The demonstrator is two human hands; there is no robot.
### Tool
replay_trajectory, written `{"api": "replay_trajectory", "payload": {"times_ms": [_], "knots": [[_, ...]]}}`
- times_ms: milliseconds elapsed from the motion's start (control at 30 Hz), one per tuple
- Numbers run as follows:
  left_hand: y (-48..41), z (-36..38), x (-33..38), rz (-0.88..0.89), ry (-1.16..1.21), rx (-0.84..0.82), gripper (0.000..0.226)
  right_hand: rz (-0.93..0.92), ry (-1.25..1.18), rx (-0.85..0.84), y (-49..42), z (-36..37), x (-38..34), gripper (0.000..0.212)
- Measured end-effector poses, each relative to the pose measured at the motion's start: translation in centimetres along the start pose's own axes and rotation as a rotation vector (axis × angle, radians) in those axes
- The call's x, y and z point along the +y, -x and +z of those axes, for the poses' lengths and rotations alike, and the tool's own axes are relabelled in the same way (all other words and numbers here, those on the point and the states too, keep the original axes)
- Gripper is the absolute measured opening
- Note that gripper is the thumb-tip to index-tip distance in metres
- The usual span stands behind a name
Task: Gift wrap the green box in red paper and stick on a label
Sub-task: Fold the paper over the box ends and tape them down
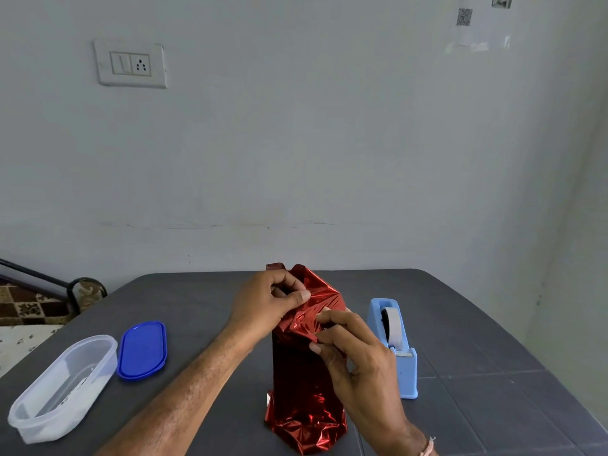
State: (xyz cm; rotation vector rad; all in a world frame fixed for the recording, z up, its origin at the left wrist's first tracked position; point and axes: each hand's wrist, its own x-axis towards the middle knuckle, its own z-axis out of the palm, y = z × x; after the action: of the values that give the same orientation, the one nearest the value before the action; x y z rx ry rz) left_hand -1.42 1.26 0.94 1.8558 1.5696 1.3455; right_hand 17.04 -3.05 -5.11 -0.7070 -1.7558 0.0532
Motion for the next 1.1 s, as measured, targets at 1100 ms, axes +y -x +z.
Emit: {"api": "replay_trajectory", "payload": {"times_ms": [1100], "knots": [[3.5, -1.3, -1.4, 0.143, 0.037, 0.137, 0.005, 0.132, 0.008, -0.178, -3.1, -2.6, 0.9, 0.027]]}}
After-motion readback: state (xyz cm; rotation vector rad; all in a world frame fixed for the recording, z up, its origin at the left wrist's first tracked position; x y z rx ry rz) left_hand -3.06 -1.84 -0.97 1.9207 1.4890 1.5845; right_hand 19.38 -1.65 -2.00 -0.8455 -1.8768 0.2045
